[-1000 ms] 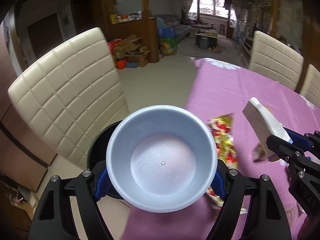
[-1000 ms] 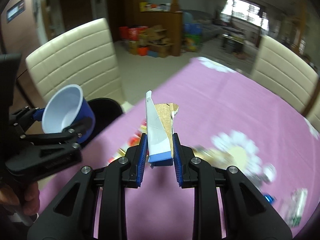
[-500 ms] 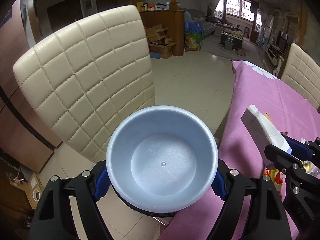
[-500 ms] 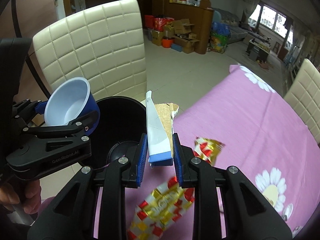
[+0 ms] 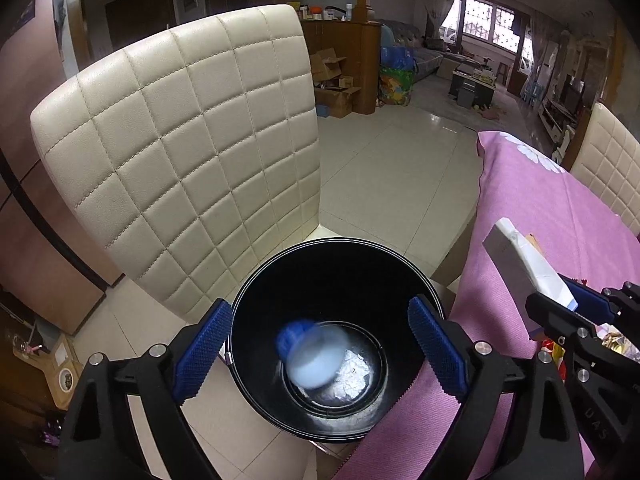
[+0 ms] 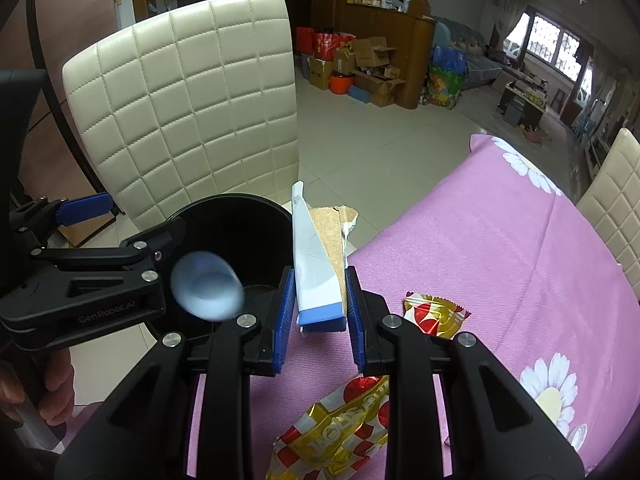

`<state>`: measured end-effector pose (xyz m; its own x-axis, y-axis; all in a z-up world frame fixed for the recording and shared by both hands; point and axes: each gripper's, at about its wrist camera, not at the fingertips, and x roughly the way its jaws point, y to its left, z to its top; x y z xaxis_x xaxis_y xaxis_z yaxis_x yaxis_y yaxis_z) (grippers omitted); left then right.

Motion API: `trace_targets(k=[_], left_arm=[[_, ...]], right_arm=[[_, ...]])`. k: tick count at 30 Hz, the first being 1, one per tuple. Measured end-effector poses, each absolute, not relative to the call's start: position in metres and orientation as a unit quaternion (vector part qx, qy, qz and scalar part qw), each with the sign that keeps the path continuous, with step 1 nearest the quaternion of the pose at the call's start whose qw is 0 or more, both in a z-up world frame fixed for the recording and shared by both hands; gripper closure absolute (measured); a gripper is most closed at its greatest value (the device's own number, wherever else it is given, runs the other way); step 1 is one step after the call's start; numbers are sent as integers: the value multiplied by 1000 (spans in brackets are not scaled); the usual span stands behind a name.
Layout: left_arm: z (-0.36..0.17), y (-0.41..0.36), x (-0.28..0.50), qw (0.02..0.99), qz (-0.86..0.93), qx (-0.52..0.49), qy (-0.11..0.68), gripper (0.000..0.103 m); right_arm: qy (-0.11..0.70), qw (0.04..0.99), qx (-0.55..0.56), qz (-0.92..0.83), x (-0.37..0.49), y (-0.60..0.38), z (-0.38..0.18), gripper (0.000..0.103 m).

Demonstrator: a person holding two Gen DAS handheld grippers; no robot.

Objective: Collect trash
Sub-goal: 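Drop the bowl into the black bin with the left tool while the right carries the tube, then open the right tool over the black bin to drop the toothpaste tube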

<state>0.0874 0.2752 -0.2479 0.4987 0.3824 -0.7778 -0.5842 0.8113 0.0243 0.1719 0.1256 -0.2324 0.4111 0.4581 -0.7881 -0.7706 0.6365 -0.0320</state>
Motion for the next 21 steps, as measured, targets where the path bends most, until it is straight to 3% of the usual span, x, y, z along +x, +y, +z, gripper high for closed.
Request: trace_targets(k=[21], left_arm=[[-246, 287, 56, 841, 320, -122, 419, 15]], right_arm=[[377, 795, -216, 424, 155, 166, -236, 76]])
